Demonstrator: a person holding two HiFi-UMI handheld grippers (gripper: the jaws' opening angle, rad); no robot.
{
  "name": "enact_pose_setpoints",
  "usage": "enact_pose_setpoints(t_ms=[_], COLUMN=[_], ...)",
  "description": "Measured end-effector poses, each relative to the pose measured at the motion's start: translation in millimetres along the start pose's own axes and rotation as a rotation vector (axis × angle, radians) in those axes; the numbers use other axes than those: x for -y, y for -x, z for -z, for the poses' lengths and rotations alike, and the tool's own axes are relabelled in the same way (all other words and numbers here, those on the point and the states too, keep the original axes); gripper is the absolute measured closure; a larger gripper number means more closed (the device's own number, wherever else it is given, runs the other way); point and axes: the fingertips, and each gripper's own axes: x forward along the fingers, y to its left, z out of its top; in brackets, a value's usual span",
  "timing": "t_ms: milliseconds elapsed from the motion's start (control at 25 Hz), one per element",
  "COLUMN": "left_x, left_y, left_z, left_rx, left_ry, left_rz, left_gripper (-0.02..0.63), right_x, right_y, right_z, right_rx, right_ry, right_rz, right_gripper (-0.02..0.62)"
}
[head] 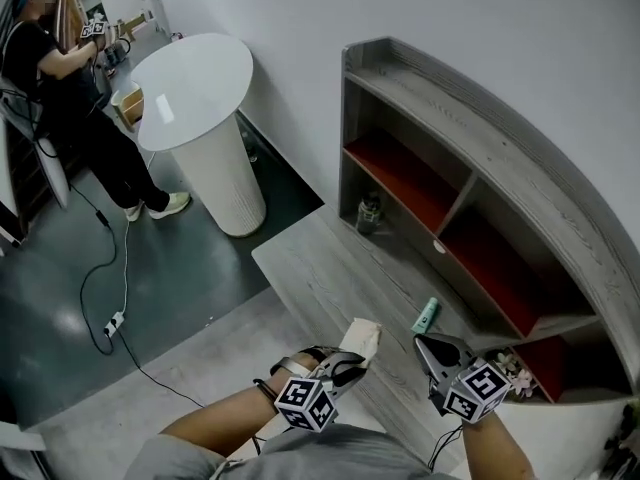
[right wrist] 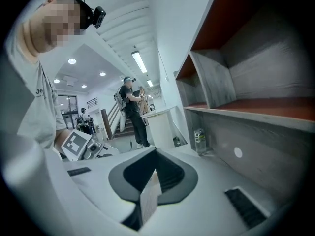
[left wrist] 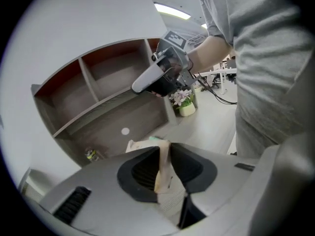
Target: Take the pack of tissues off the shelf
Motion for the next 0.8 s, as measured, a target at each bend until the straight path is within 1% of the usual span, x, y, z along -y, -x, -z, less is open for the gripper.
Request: enact_pose_setpoints(t_ms=[160, 360, 600, 800], left_x=[-60.9, -136.0, -215.9, -271.8], left_y=[21.5, 51.0, 89.3, 121.2], left_z=[54.1, 93.4, 105.7, 93.7], left_rx=[-0.03, -0.042, -0.033, -0.024], left_ry=[0.001, -0.009, -0.03, -0.084], left_rz=[-0.047, -0.144, -0.26, -0.323], left_gripper=[0.491, 0.491, 0.491, 0.491], right_x=[0.9, -5.0, -14.9, -21.1], right_y=[-82.7, -163.1, -223.2, -244.1], right_z=[-29.2, -68.0, -108.0, -154.3], right_rx=[0.014, 0.029, 0.041, 0.076], right_ry=[0.027, 0.077, 0.135, 0.16], right_rz=[-0.005, -0.028, -0.053, -0.055], right_gripper=[0.577, 0.577, 0.577, 0.577])
